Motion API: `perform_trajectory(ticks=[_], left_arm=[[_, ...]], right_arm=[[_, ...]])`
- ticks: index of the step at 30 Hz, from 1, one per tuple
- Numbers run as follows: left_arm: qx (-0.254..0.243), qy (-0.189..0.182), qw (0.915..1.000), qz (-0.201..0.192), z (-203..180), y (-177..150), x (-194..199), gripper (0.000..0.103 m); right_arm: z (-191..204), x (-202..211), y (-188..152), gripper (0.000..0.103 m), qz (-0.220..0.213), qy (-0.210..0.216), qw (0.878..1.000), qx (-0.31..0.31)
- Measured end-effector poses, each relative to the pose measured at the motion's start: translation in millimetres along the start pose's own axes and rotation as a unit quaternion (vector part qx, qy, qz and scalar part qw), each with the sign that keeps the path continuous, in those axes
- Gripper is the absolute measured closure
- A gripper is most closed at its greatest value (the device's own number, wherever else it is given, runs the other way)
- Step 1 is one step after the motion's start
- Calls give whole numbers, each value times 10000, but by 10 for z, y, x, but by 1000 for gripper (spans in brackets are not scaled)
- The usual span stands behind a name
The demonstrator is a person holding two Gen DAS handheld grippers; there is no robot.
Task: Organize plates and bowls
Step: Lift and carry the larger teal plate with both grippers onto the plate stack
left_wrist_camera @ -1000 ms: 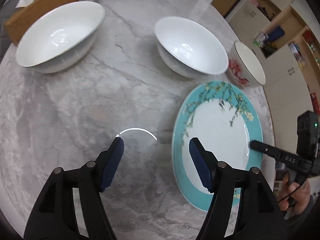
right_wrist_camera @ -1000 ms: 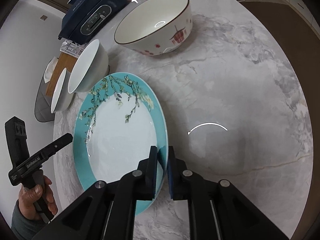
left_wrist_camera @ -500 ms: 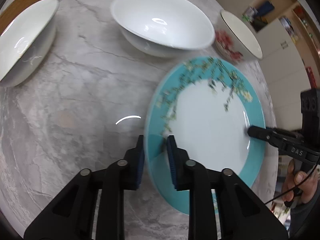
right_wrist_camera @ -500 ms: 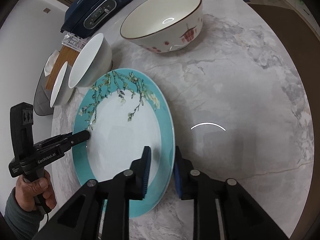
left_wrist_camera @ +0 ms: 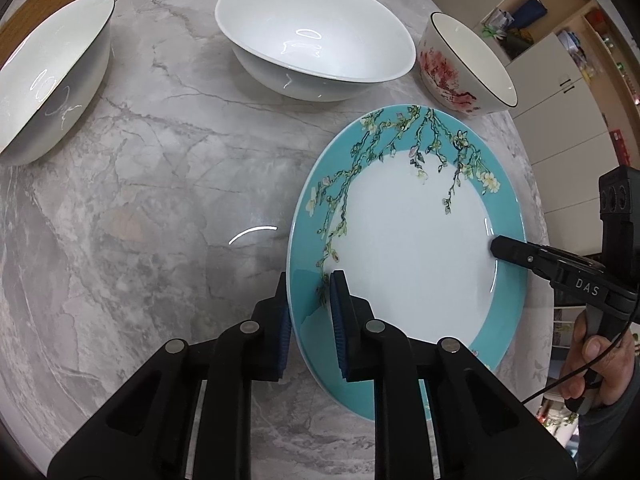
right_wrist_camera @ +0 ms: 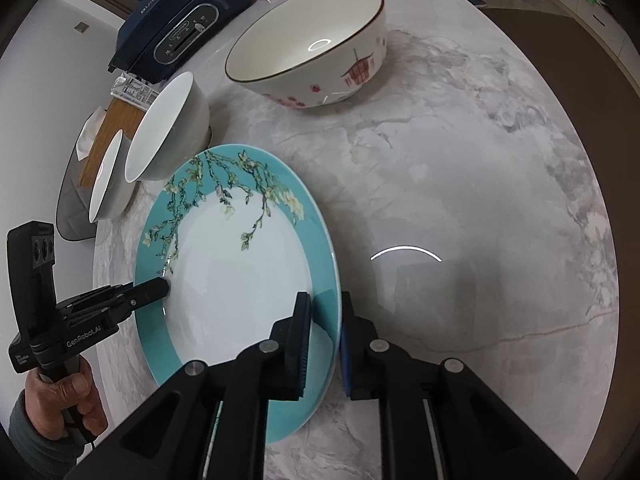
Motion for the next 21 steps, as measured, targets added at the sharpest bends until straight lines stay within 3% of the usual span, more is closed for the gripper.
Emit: perform_trajectory(ticks=[13,21], left_arm=[[7,-21,9998,-218,-138,-301,512,88],[69,-110,9992,-372,-134,-883,960,88]], right_arm=[[206,398,-188,88,-158,73,9998,104],[526,691,-625,89,-158,164,9989,418]])
Point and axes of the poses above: each gripper's, at about its wrist camera, not at the fingertips, and x roughly against the way its jaws point, z to its left, y to its top, the point moved 2 cm from there along -x, roughly the way its jaws point
